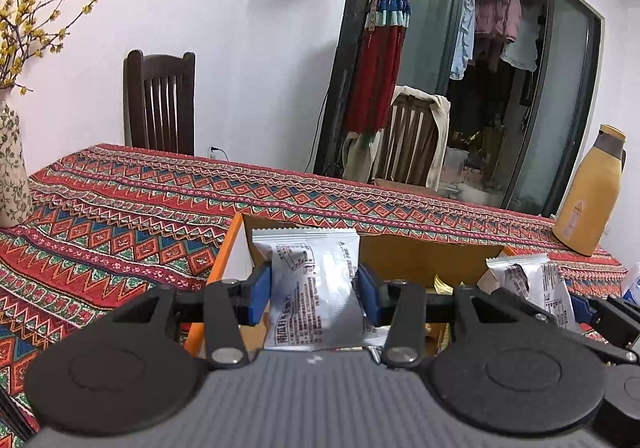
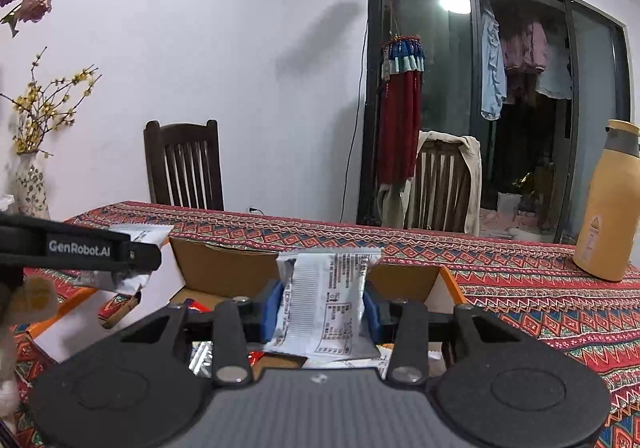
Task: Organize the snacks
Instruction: 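Carry both white packets over the box and open both tools to drop them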
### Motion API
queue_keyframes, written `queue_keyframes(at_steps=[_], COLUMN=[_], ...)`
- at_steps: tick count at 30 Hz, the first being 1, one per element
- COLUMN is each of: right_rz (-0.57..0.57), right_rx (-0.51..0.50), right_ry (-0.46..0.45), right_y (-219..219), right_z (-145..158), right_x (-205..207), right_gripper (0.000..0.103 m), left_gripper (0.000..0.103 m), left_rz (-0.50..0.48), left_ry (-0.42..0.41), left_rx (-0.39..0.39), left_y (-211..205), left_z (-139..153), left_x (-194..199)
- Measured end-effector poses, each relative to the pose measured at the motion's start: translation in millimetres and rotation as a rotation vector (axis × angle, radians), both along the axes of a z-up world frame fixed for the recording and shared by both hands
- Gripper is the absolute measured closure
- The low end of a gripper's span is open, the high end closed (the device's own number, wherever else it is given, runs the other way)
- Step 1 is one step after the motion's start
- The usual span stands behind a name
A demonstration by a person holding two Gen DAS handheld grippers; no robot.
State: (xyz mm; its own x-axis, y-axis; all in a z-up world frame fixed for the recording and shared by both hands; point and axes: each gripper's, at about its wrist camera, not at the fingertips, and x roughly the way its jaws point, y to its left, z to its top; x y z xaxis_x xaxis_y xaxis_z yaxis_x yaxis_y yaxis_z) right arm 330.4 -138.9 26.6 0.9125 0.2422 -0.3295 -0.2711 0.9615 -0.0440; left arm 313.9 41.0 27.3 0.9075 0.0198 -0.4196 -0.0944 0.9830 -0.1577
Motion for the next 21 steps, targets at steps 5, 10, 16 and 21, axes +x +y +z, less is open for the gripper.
queue_keyframes(at_steps=[5,10,16,21], right_rz=[-0.018,-0.031,-0.071,-0.08], right_rx=[0.004,0.031,0.102,0.124], right_ry=[0.005,0.017,0.025,0.036], right_y=[-2,-3,-17,-22], right_z=[-2,0,1,1], right_x=[0,3,2,-1], right_gripper=[0.062,0.052,0.0,0.0], left_gripper=[0.056,0.048,0.001,0.0], left_rz=[0.0,0.006,0.036,0.043], left_ry=[-0.006,-0.027,-0.091,-0.131], left_rx=[0.006,-0.006,-0.017,-0.02], left_y=[-3,1,3,2], left_z=[0,2,11,17], left_x=[-2,-6,-22,-31])
